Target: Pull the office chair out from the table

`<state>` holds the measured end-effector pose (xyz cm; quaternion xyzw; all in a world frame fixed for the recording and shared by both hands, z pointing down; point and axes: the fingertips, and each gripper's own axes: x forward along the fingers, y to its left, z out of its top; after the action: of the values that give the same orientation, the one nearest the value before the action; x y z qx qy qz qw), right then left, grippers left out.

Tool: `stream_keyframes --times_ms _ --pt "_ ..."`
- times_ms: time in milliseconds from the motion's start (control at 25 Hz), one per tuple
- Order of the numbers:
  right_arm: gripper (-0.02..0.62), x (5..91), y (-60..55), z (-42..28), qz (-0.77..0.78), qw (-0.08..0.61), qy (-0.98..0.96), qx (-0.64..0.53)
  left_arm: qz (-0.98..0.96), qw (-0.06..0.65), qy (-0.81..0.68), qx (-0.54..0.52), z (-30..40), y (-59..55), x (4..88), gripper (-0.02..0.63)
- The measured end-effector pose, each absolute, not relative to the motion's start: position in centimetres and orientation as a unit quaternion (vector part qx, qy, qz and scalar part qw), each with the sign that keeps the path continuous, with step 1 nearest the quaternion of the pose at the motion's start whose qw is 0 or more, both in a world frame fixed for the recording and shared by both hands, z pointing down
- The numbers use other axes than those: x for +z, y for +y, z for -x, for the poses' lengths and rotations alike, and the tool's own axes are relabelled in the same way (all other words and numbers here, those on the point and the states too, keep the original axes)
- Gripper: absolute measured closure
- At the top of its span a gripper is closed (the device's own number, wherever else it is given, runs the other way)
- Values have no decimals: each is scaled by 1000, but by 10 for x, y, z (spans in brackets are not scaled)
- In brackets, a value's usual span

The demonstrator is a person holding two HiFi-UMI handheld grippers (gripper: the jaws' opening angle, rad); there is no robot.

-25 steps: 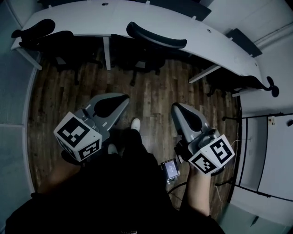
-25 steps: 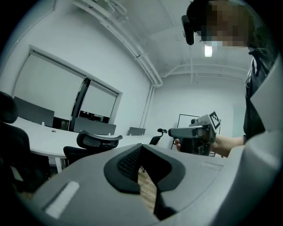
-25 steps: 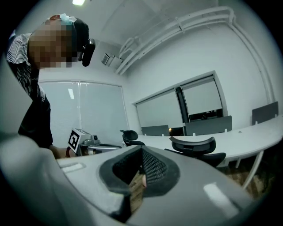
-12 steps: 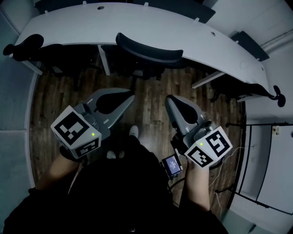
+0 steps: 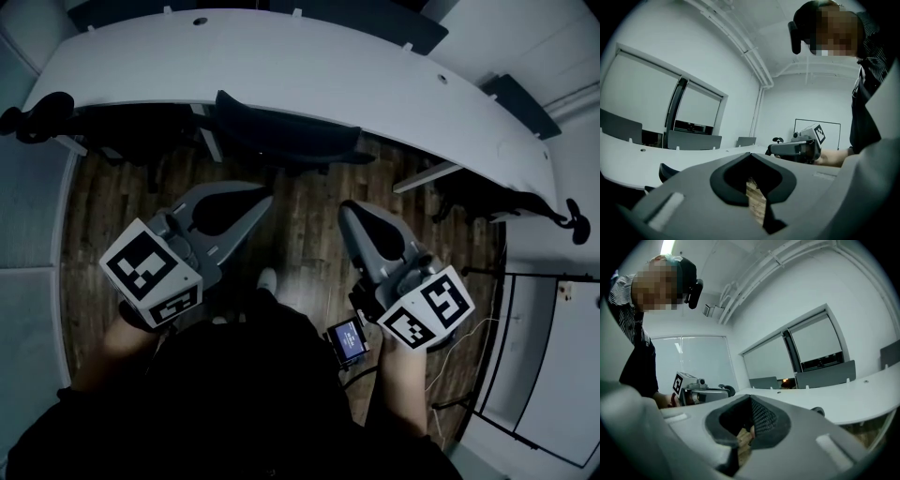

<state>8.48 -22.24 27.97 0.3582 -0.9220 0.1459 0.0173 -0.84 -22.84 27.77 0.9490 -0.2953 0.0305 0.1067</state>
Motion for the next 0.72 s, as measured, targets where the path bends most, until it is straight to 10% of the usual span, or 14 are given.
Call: stream_keyframes --times_ms 720 --pt "594 296 -320 -98 -307 8 -939 152 -930 122 -341 68 3 -303 300 603"
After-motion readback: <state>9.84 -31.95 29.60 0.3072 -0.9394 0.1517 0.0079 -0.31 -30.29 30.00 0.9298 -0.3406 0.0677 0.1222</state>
